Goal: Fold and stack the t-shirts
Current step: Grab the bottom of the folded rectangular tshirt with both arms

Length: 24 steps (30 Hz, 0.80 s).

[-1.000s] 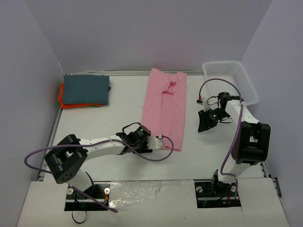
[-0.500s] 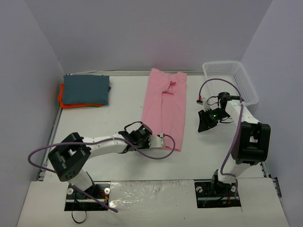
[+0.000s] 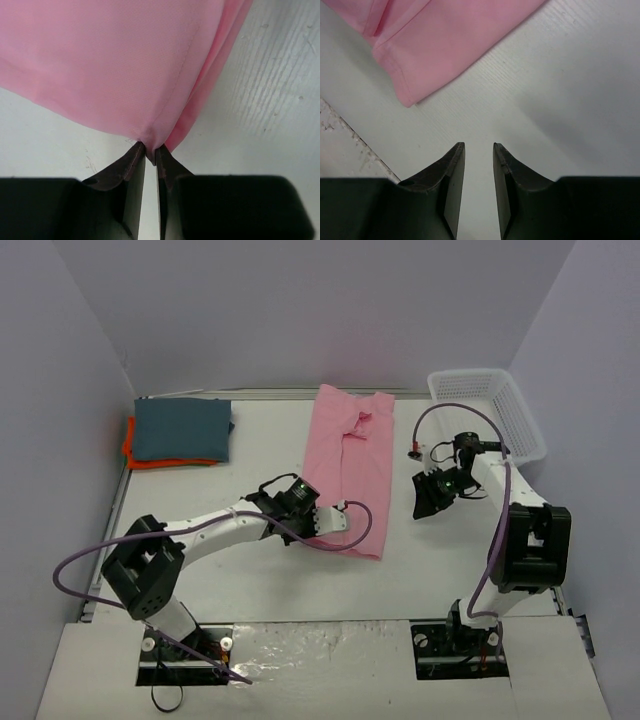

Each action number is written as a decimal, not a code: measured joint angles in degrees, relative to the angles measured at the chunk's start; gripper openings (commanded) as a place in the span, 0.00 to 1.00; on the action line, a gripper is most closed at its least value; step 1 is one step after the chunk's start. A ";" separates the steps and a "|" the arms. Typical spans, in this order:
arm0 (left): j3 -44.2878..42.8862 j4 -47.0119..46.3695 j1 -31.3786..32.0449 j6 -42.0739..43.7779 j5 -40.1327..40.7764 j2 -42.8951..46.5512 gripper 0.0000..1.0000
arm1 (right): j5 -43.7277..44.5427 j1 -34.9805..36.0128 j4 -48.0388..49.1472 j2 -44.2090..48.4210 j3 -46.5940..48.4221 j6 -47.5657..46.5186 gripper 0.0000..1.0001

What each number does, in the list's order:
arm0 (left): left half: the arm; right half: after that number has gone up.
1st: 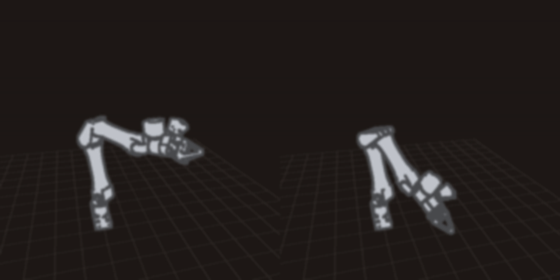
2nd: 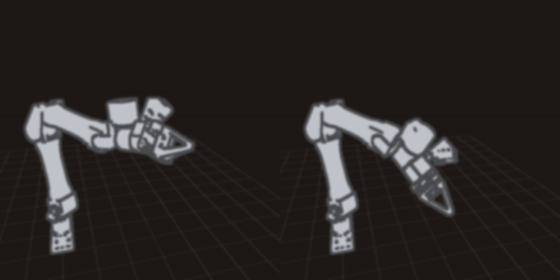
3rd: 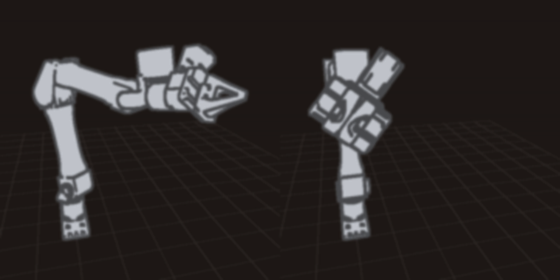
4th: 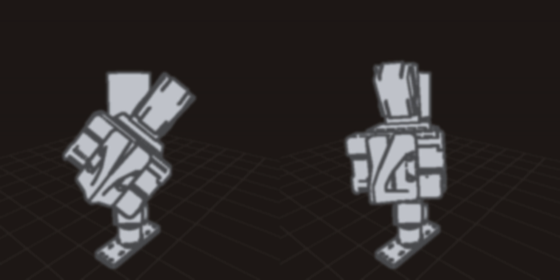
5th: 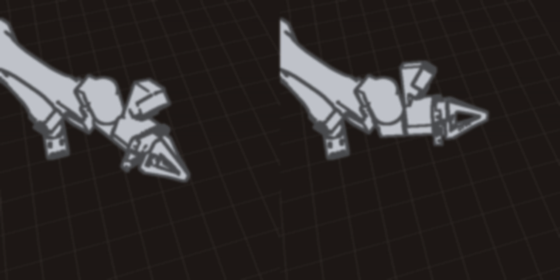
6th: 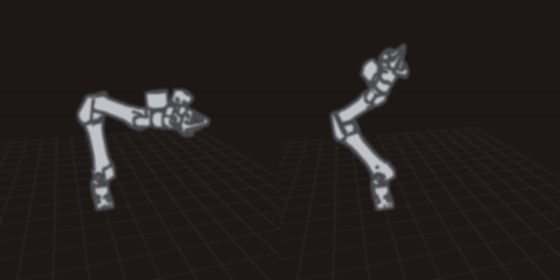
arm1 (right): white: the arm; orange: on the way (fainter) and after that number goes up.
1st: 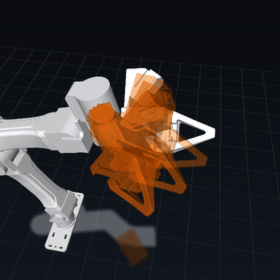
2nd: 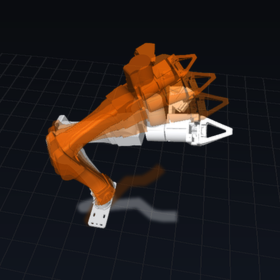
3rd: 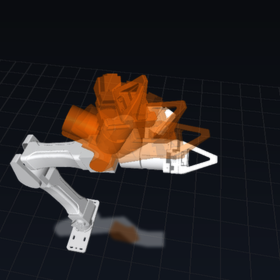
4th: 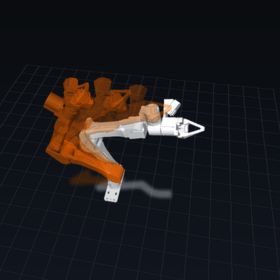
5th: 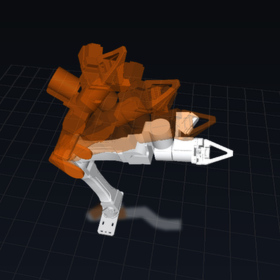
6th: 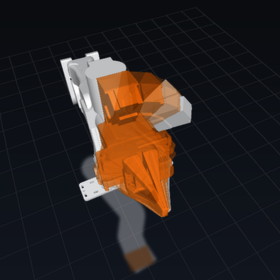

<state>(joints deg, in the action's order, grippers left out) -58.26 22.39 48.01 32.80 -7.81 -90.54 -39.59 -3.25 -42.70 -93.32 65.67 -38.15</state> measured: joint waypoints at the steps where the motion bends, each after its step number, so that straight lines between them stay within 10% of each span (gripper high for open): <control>1: -0.83 1.07 -0.44 0.00 -0.85 -0.31 0.12 | 0.00 0.55 0.00 0.20 0.00 -0.04 0.25; 24: -12.57 16.28 -13.75 -3.04 -27.98 -15.47 0.02 | -2.01 15.13 0.48 17.59 -8.07 -21.33 0.32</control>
<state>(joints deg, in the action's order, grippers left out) -70.83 38.68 34.26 29.76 -35.79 -106.02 -41.60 11.88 -42.22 -75.72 57.60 -59.48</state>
